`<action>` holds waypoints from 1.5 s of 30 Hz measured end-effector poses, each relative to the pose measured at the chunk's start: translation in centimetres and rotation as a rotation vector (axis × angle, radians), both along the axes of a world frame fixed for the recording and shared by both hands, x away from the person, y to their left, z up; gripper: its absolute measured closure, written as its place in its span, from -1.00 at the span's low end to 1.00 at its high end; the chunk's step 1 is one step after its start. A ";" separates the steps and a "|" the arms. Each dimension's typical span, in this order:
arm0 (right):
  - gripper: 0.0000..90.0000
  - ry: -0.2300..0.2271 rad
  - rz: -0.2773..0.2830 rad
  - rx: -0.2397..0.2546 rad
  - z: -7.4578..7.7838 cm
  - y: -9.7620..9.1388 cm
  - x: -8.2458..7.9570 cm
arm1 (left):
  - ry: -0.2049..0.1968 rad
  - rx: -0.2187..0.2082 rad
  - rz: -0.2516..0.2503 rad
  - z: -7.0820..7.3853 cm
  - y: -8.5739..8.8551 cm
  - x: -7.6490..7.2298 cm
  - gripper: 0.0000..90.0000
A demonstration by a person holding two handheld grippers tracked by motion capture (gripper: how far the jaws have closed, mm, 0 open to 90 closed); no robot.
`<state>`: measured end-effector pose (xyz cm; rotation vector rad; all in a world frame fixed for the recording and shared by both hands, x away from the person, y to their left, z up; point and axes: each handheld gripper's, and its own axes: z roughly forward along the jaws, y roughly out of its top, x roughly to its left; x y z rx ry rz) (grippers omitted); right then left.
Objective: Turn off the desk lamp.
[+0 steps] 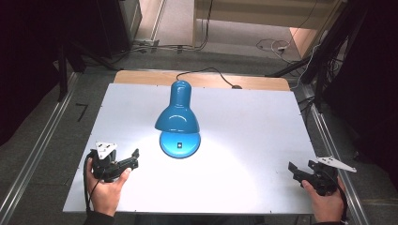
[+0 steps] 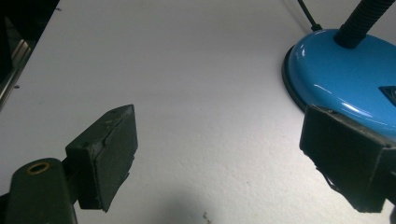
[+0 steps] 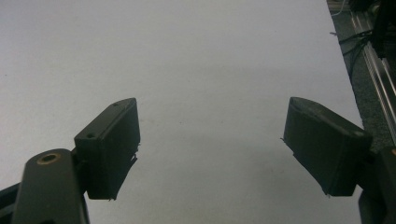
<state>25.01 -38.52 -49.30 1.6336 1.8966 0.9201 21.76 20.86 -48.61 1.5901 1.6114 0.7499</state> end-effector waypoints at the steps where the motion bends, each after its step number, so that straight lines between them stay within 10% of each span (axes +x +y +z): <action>1: -0.61 -0.001 0.001 -0.001 0.0 0.0 0.0 | 0.000 0.000 0.000 0.0 0.0 0.0 -0.74; 30: -0.61 0.001 0.004 -0.007 -0.1 0.1 0.1 | -0.014 -0.004 -0.108 -0.2 -4.6 1.3 -0.57; 45: -0.61 0.003 0.008 -0.005 -0.1 0.1 0.1 | -0.015 0.041 -0.191 -0.2 -6.5 2.6 0.15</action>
